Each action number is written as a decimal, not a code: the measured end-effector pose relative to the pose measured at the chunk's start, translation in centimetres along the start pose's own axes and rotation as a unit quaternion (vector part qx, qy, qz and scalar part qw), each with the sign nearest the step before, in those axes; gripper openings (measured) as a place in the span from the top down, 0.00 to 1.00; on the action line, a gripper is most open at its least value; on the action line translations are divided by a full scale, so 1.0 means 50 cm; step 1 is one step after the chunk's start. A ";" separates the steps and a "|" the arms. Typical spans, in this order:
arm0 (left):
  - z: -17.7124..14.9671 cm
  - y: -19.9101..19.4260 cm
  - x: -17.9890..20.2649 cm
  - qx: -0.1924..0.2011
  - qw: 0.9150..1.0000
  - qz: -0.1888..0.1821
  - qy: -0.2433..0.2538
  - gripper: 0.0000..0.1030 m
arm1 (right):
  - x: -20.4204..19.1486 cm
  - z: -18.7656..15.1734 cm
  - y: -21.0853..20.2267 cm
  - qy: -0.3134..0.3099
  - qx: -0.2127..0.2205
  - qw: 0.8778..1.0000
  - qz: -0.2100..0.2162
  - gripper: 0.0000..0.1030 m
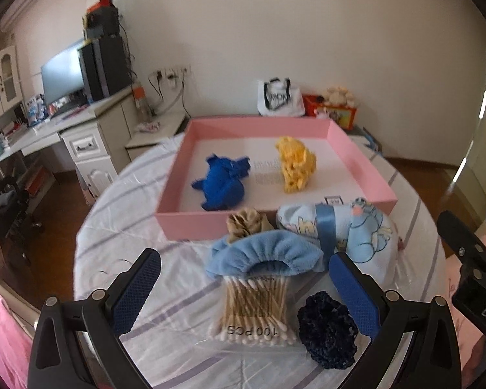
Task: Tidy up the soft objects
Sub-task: 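Grasp the blue scrunchie with the left gripper while the right gripper grasps the cartoon-print bag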
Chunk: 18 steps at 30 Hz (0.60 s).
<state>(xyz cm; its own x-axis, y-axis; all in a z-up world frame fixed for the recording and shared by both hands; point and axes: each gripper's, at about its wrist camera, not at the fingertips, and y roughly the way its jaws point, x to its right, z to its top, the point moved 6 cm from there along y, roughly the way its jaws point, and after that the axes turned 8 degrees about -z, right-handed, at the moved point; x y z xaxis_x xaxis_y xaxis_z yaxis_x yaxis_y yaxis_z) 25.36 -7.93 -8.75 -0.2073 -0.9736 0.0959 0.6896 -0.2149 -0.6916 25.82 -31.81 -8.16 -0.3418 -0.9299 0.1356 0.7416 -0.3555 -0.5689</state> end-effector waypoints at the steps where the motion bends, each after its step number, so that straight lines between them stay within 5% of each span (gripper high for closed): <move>1: 0.001 0.013 0.000 -0.007 1.000 -0.001 -0.002 0.00 | 0.000 -0.001 0.007 0.000 -0.004 1.000 0.001 0.00; 9: 0.009 0.111 -0.014 -0.047 0.999 -0.013 -0.020 0.04 | -0.011 -0.023 0.069 0.000 -0.042 0.999 0.012 0.00; 14: -0.003 0.153 -0.012 -0.067 0.997 -0.040 -0.024 0.41 | -0.018 -0.026 0.086 -0.001 -0.052 0.999 0.014 0.00; 18: -0.002 0.139 -0.014 -0.056 0.998 -0.026 -0.015 0.62 | -0.024 -0.024 0.084 -0.003 -0.052 0.998 0.017 0.00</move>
<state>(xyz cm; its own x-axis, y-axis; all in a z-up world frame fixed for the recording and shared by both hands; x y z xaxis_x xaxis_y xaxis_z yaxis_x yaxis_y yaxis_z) 30.23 -8.73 -13.73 -0.2184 -0.9637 0.1536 0.5957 -0.2563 -0.7612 28.62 -32.07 -11.68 -0.3129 -0.9423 0.1192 0.6886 -0.3115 -0.6548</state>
